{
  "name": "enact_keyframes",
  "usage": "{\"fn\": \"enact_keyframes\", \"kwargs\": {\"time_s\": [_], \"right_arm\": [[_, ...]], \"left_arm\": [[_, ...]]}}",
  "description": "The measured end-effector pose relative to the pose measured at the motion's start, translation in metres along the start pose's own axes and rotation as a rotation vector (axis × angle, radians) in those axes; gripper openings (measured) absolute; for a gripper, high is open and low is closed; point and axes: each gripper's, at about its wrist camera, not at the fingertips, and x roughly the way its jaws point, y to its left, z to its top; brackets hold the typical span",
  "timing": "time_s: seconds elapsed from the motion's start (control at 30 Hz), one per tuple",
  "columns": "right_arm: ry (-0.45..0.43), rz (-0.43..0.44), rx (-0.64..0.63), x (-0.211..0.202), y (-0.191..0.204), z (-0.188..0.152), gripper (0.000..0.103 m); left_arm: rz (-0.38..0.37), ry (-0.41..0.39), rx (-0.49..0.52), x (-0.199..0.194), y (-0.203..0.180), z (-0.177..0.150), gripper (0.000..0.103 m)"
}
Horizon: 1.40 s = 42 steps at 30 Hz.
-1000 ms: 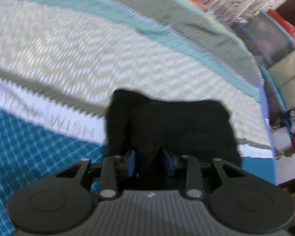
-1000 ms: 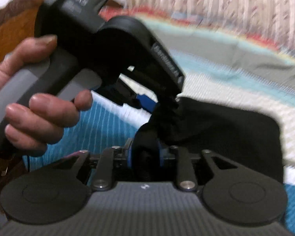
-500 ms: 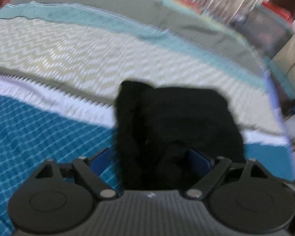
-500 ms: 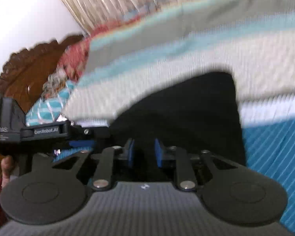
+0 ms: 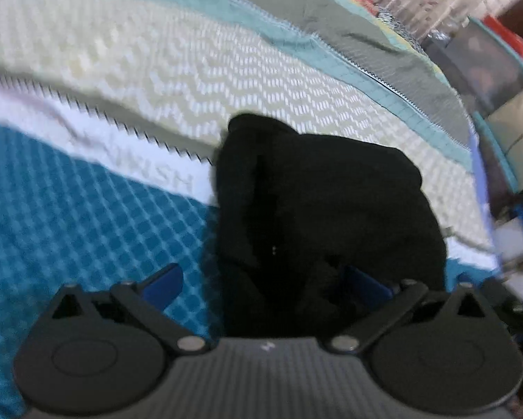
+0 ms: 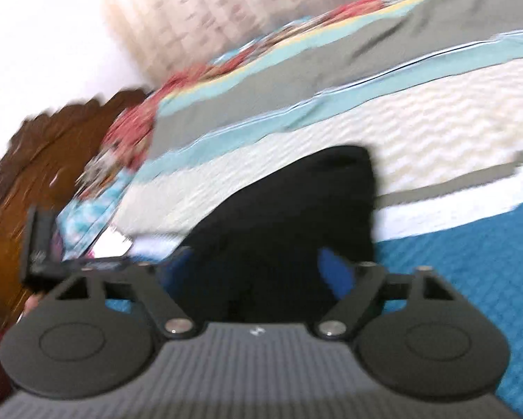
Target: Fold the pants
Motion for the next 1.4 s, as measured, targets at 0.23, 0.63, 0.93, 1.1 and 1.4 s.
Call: {"fn": "enact_keyframes", "kwargs": {"time_s": [0.23, 0.63, 0.93, 1.1, 1.4], "right_arm": [[0.161, 0.089, 0.242, 0.059, -0.057, 0.001, 0.094], [0.062, 0.311, 0.117, 0.059, 0.005, 0.074, 0.045], [-0.086, 0.184, 0.008, 0.127, -0.011, 0.134, 0.056], [0.043, 0.012, 0.292, 0.170, -0.077, 0.098, 0.077], [0.032, -0.044, 0.291, 0.102, -0.063, 0.056, 0.077]], "left_arm": [[-0.190, 0.050, -0.098, 0.028, 0.013, 0.006, 0.091], [-0.192, -0.147, 0.116, -0.005, -0.046, 0.074, 0.044], [-0.006, -0.238, 0.157, 0.071, -0.073, 0.156, 0.077], [0.116, -0.144, 0.065, 0.125, -0.048, 0.146, 0.096], [0.203, -0.188, 0.032, 0.062, -0.052, 0.097, 0.096]]}}
